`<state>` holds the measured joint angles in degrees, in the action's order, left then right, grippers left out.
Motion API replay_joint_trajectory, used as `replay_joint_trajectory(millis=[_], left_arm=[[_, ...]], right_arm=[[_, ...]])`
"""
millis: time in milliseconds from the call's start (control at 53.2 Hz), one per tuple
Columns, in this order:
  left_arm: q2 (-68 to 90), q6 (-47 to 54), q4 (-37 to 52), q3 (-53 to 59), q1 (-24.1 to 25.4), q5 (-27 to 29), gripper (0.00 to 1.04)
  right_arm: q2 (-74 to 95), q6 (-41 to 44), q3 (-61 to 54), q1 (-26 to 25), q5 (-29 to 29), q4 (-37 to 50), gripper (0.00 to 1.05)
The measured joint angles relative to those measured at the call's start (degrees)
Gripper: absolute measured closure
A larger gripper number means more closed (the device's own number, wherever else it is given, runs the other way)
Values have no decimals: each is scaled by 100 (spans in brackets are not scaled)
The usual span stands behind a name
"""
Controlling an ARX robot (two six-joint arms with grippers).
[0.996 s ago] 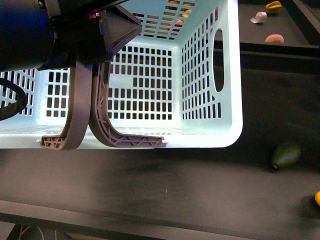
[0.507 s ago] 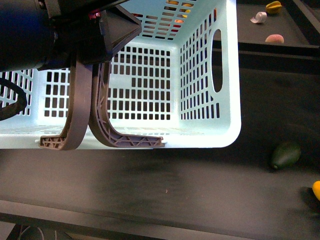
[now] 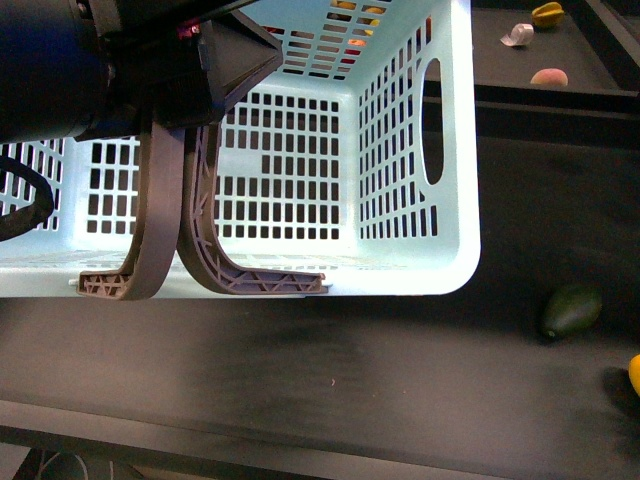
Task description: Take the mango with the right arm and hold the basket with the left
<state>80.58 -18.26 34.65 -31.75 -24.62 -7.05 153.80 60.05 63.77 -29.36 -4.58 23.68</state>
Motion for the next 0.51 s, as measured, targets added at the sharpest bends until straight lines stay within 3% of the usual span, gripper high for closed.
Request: replay_joint_trajectory(millis=[169, 507], left_arm=[[0, -2, 0, 0, 0, -2, 99], [0, -2, 0, 0, 0, -2, 99]], right_arm=[[17, -20, 2, -24, -31, 7, 35], [-236, -533, -304, -4, -487, 105, 38]])
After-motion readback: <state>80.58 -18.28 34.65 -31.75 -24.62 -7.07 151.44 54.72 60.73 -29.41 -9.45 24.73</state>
